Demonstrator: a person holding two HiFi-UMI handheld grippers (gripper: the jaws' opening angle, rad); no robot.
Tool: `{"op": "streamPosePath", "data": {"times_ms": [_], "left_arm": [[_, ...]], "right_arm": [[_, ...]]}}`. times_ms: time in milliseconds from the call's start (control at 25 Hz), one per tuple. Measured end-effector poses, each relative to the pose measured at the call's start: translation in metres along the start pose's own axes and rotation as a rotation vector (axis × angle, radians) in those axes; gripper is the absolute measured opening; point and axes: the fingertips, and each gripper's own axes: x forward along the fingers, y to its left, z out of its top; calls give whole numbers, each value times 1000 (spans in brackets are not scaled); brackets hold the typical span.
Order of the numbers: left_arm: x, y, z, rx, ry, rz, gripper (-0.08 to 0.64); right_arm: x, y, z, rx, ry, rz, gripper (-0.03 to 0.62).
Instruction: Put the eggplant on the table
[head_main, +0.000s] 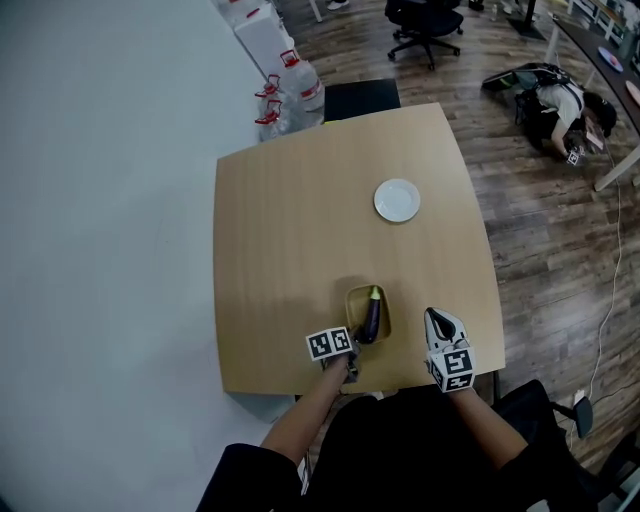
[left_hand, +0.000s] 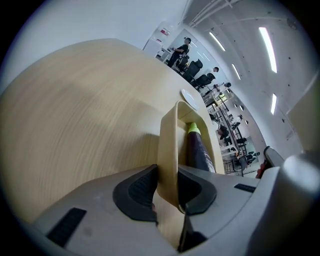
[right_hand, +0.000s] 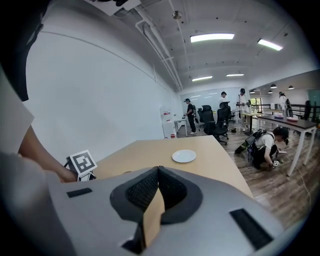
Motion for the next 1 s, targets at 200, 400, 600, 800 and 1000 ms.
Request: {"op": "streamPosePath", "data": {"times_ms": [200, 400, 600, 800, 1000], "left_arm": [[19, 1, 2, -5, 36, 27, 75], [30, 4, 8, -62, 18, 60, 75], [42, 5, 19, -39, 21, 62, 75], [44, 5, 22, -45, 51, 67, 76], [38, 1, 23, -52, 35, 33, 153]], "right_arm": [[8, -8, -12, 17, 39, 23, 58], [16, -17, -12, 6, 54, 40, 58], [26, -24, -9, -14, 60, 52, 58], [26, -27, -4, -28, 53, 52, 58], [18, -24, -9, -15, 54, 41, 58]]}}
